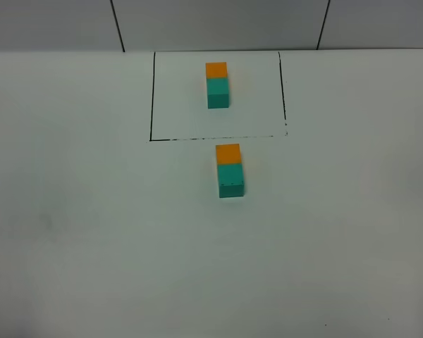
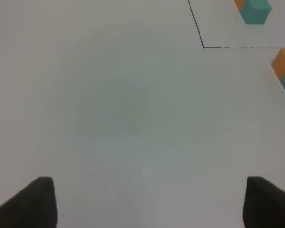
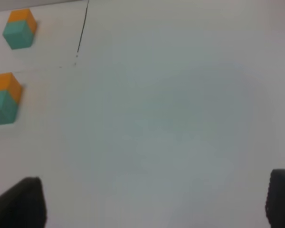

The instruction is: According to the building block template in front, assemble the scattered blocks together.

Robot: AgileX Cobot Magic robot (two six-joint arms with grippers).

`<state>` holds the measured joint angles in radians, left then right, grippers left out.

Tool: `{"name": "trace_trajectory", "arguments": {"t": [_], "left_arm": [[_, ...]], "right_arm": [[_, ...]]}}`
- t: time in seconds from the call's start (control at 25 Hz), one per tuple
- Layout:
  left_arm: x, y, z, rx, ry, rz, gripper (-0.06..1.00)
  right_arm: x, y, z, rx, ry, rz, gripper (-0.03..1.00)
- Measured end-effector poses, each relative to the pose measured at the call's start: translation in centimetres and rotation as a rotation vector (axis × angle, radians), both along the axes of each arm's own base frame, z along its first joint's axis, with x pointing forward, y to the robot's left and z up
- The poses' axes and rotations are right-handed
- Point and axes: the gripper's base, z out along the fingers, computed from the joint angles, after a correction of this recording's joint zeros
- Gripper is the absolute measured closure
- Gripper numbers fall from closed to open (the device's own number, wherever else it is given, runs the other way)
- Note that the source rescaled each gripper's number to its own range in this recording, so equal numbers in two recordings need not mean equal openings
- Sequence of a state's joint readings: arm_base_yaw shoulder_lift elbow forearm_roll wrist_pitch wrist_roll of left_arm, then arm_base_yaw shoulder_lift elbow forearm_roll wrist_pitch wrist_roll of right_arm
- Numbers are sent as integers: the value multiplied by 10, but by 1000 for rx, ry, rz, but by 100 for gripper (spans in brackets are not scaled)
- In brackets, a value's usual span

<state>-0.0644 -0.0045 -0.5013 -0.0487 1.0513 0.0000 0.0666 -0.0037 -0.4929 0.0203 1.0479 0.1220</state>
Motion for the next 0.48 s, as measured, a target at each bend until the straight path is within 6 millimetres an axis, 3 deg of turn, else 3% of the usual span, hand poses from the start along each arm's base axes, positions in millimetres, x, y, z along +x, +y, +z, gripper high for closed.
{"name": "trace_trajectory", "arguments": {"t": [0.24,0.48], "left_arm": [[0,0,0,0,1,0,16],[0,0,0,0,1,0,16]], "right_arm": [[0,0,0,0,-1,1,27],[0,0,0,0,-1,1,29]]}}
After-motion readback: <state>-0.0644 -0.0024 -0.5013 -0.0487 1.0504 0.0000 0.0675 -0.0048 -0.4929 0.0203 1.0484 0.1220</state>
